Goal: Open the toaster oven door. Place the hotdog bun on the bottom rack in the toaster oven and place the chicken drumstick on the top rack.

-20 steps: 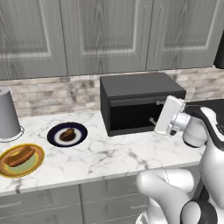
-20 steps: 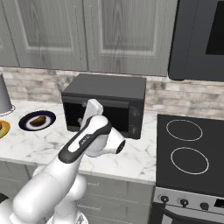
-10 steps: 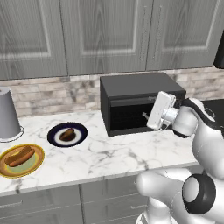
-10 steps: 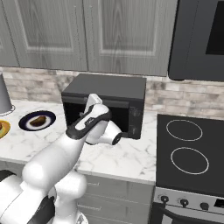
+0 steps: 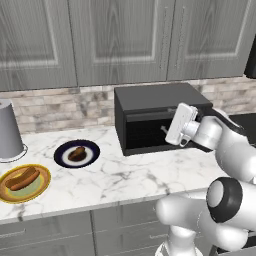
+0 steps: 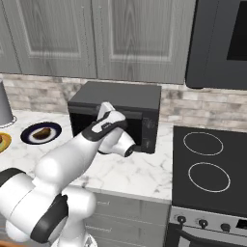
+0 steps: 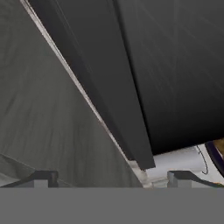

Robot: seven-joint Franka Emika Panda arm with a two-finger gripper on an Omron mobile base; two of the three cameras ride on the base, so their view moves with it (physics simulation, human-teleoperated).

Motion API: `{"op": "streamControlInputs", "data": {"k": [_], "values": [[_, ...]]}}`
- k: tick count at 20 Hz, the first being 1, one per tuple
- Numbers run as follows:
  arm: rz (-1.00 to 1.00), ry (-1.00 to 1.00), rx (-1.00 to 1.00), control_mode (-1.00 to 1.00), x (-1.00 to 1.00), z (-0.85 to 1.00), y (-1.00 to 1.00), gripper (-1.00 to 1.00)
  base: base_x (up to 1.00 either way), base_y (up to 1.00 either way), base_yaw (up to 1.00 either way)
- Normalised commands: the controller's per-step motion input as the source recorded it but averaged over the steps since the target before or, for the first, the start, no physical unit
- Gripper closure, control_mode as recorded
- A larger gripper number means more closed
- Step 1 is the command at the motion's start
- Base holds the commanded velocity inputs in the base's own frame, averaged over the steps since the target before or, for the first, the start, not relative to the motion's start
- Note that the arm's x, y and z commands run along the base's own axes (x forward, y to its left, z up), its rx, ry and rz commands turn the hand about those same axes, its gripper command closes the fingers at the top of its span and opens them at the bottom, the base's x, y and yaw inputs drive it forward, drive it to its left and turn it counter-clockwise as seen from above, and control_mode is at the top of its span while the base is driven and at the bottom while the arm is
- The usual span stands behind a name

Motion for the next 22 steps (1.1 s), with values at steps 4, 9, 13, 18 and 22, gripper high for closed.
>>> {"op": "streamControlInputs", "data": {"k": [4,9,13,18,22], "values": [[-0.09,0.05,-0.01,-1.00,0.32,0.00,0.00,-1.00,0.00,0.00,0.00],[-0.07,0.08,-0.06,-1.00,0.29,-0.09,0.00,-1.00,0.00,0.00,0.00],[-0.07,0.09,-0.08,-1.00,0.32,-0.17,0.00,-1.00,0.00,0.00,0.00],[-0.06,0.02,-0.06,-1.00,0.31,-0.33,0.00,-1.00,0.00,0.00,0.00],[-0.05,0.00,-0.04,-1.00,0.29,-0.38,0.00,-1.00,0.00,0.00,0.00]]}}
